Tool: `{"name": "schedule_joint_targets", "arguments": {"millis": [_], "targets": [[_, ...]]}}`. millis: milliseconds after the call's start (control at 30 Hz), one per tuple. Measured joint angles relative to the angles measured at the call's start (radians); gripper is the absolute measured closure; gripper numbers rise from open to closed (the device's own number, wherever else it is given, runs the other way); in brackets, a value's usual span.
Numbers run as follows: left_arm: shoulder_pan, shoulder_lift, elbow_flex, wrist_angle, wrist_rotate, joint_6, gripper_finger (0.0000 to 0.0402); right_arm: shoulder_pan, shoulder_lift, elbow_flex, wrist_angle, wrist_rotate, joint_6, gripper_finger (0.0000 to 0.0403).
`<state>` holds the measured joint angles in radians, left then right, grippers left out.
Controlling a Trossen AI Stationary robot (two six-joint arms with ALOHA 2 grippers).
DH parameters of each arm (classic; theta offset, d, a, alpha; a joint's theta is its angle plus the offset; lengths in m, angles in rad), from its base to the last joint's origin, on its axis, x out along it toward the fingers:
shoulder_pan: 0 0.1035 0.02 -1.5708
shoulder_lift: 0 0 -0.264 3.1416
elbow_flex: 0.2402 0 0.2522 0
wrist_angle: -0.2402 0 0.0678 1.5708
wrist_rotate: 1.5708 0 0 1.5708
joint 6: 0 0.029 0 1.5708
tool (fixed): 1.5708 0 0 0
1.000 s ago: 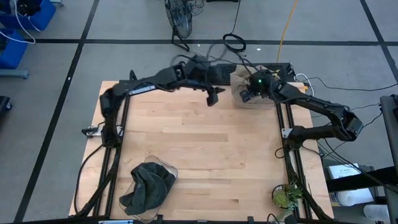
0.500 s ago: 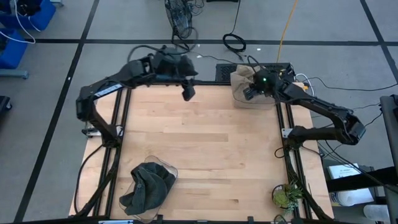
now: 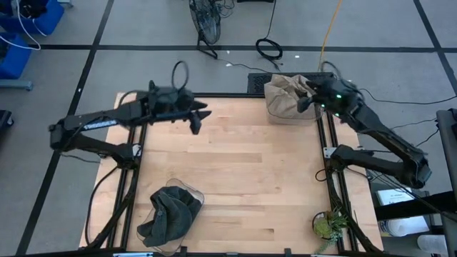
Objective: Pick & Place hat
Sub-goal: Return to Home Position
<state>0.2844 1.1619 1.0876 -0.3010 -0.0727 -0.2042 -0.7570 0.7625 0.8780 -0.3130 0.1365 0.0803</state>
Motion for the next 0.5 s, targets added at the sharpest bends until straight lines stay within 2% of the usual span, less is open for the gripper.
{"name": "schedule_joint_targets", "arguments": {"millis": [133,233,300,333,500], "targets": [[-0.031,-0.137,-0.190,0.138,-0.015,-0.039,0.0255,0.016,-0.085,0.000,0.041,-0.090,0.072,0.0139],[-0.069,-0.232,-0.295,0.185,-0.026,-0.035,0.0316,0.061,-0.115,0.000,0.056,-0.178,0.100,0.0169],[-0.101,-0.292,-0.348,0.200,-0.035,-0.012,0.0370,0.107,-0.116,0.000,0.062,-0.235,0.122,0.0202],[-0.117,-0.322,-0.370,0.202,-0.044,0.000,0.0386,0.135,-0.111,0.000,0.060,-0.247,0.135,0.0222],[-0.185,-0.451,-0.475,0.202,-0.102,0.054,0.0397,0.294,-0.037,0.000,0.059,-0.243,0.143,0.0339]]}}
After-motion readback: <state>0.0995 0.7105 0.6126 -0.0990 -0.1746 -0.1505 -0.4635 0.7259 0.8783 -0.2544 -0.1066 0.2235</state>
